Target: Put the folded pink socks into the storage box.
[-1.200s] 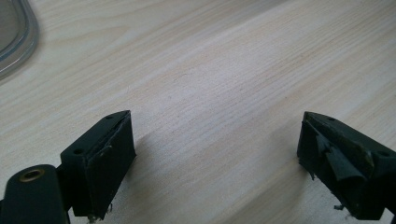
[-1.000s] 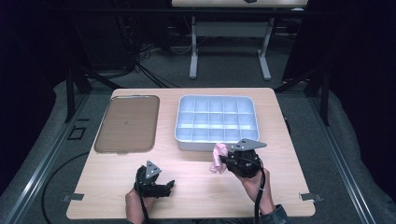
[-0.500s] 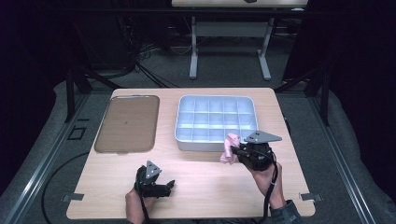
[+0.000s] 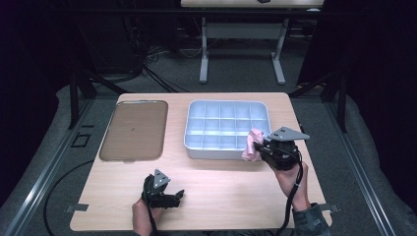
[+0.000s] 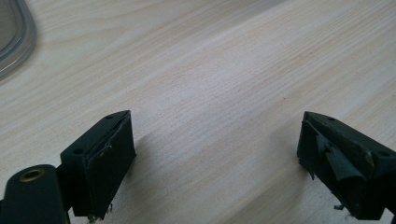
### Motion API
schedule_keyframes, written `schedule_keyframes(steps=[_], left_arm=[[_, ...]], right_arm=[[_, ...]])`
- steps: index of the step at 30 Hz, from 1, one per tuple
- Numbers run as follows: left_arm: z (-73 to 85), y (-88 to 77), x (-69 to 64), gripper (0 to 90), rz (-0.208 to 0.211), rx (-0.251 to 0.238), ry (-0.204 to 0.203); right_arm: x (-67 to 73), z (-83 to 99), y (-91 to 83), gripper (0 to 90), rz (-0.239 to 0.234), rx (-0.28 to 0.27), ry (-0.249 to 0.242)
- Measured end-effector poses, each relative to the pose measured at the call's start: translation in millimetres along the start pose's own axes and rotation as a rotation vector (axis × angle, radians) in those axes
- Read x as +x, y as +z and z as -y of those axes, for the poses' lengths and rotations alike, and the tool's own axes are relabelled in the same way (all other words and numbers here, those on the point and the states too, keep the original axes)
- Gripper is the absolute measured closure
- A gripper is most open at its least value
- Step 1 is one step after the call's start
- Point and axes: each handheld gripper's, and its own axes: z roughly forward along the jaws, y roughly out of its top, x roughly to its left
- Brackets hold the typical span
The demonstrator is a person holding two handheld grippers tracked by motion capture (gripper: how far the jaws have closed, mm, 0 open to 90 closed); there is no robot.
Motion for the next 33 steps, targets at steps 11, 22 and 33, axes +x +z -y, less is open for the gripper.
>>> schedule_keyframes(steps=[11, 22, 33], left_arm=[[-0.1, 0.1, 0.0, 10.8, 0.001, 0.0, 0.001], [-0.1, 0.1, -0.1, 10.9, 0.001, 0.0, 0.002], [-0.1, 0.0, 0.0, 10.9, 0.001, 0.001, 0.003]], right_arm=[[-21.7, -5.7, 11.6, 75.3, 0.083, 0.006, -0.011], [-37.6, -3.4, 31.9, 75.2, 0.149, 0.054, -0.011], [-47.2, -1.2, 56.1, 74.9, 0.171, 0.117, -0.014]])
